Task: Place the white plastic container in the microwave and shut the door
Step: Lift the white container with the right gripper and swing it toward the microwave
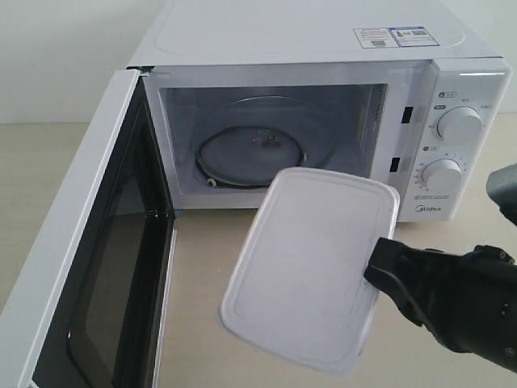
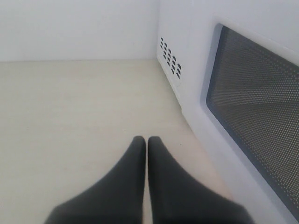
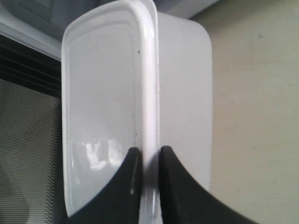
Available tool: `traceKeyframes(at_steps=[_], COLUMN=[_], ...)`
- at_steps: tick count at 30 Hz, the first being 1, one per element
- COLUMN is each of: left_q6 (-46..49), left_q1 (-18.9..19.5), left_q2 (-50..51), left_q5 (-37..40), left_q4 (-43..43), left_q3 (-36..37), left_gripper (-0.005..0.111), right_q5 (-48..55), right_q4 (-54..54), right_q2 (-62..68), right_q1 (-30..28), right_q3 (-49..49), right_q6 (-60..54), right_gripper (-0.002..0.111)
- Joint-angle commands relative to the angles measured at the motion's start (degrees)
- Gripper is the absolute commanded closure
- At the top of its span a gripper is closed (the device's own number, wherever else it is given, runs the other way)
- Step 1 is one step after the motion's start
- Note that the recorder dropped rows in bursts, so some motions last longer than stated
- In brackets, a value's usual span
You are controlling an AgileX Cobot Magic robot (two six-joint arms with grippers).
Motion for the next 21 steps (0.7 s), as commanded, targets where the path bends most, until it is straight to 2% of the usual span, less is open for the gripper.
traceKeyframes(at_steps=[1, 8, 21], left_q6=[0.2, 0.2, 0.2], left_q1=[0.1, 0.1, 0.1], left_q2=[-0.2, -0.2, -0.2], left_q5=[0.0, 0.0, 0.0], left_q4=[0.0, 0.0, 0.0], left_q3=[0.2, 0.2, 0.2], left_gripper=[0.103, 0.103, 0.103], right_q5=[-9.3, -20.1, -31.0], right_q4=[-6.1, -8.8, -9.4], right_q2=[3.2, 11.7, 23.6], right_q1=[4.6, 9.2, 9.2], right_q3=[-0.2, -0.2, -1.6], right_q6=[13.0, 25.7, 36.6], right_gripper=[0.109, 0.109, 0.109])
